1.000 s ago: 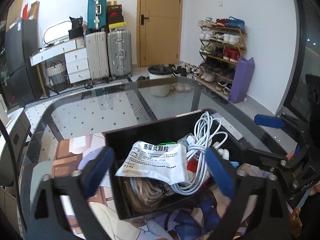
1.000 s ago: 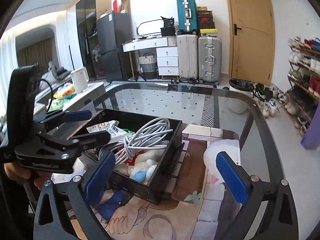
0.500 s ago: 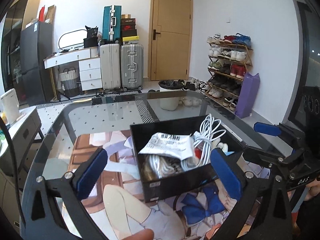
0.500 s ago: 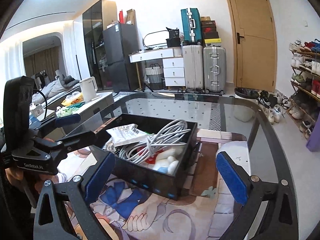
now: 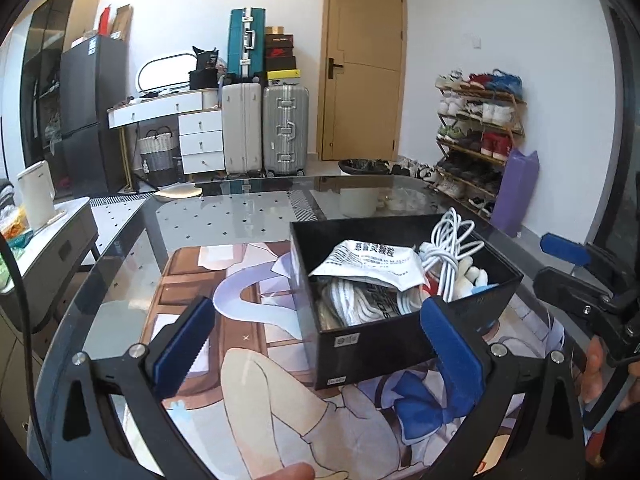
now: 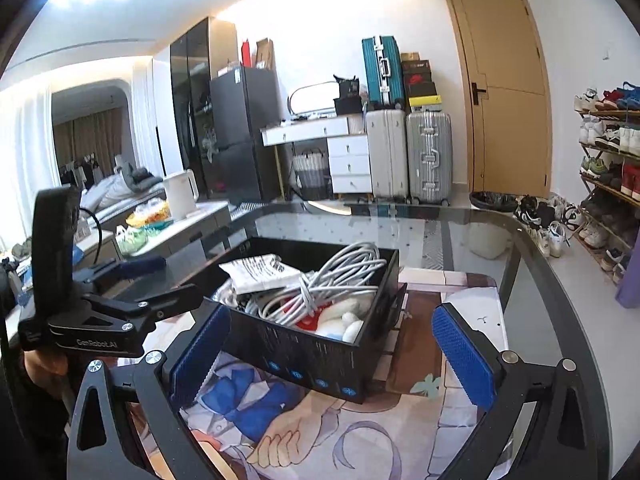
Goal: Organize soft objects
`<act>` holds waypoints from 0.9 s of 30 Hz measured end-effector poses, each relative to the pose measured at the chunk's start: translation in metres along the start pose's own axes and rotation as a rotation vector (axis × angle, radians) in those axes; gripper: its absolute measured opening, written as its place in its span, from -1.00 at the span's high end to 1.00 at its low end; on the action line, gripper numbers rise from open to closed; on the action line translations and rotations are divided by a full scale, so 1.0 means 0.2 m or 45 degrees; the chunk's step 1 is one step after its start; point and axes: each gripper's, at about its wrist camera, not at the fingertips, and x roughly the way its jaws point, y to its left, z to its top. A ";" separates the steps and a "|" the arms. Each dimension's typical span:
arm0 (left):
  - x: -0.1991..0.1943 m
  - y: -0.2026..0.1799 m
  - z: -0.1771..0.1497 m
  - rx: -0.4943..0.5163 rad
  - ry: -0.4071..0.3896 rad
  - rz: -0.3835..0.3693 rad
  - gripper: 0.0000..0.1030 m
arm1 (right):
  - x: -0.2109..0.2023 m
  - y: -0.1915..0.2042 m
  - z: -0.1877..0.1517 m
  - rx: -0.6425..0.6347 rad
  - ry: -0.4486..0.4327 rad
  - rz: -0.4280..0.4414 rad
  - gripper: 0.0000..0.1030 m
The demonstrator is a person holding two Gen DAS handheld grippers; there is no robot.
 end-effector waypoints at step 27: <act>-0.02 0.00 -0.02 -0.018 -0.037 0.006 -1.00 | -0.04 0.00 0.00 0.004 -0.053 0.013 -0.99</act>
